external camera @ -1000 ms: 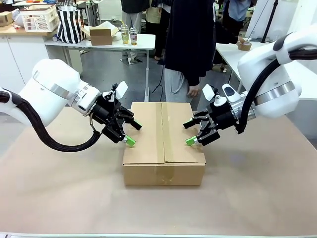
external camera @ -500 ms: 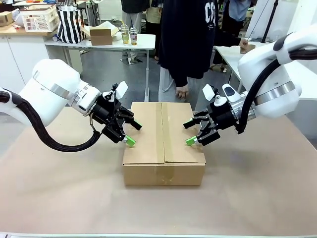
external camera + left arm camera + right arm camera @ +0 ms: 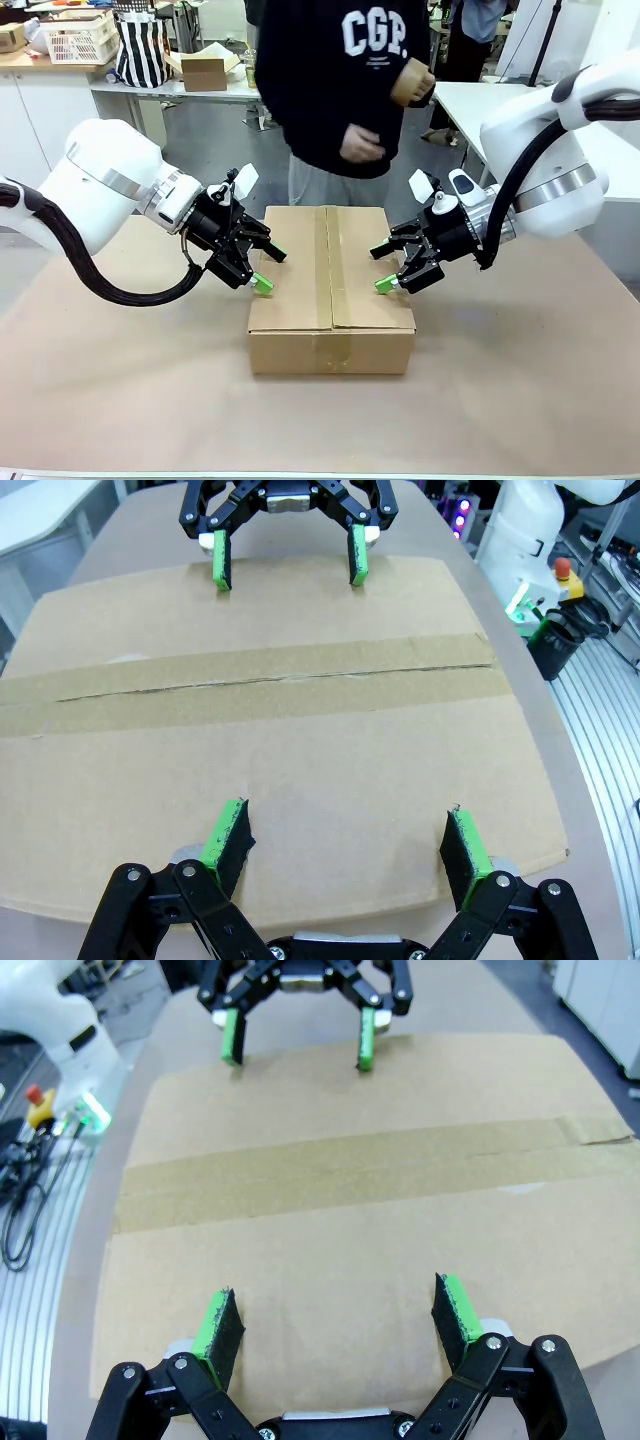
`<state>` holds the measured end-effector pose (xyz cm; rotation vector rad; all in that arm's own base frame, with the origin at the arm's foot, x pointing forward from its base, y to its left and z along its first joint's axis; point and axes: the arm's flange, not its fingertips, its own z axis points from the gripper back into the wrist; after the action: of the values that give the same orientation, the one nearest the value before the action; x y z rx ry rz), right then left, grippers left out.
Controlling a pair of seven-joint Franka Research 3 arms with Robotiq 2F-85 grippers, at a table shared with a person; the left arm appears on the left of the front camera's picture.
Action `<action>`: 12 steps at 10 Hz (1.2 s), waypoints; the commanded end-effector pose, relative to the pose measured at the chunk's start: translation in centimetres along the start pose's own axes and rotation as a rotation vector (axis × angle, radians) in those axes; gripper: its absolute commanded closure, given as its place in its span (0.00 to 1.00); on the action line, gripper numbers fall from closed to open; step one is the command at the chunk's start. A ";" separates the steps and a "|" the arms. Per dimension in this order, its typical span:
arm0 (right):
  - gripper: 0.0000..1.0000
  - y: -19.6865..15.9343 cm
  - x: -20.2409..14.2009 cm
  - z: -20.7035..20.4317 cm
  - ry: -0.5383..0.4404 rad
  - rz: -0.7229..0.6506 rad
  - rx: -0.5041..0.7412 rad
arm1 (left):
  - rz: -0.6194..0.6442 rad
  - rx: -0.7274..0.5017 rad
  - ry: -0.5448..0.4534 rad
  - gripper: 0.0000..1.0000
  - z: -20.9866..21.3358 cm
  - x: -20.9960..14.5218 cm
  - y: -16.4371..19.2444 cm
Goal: Pack the gift set into the box.
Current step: Press and hold the closed box until the human finishes sealing it.
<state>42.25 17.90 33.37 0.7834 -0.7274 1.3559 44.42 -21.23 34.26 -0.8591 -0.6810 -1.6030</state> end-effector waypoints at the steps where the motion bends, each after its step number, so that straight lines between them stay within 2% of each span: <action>1: 0.00 -0.3 -0.1 -0.1 0.000 -0.002 0.005 | -0.002 0.000 -0.008 0.00 -0.1 -0.2 -0.1; 12: 0.00 -0.3 -0.1 -0.1 0.000 -0.002 0.005 | -0.002 0.000 -0.008 0.00 -0.1 -0.2 -0.1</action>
<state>42.25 17.90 33.37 0.7835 -0.7274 1.3559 44.42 -21.23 34.26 -0.8591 -0.6810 -1.6030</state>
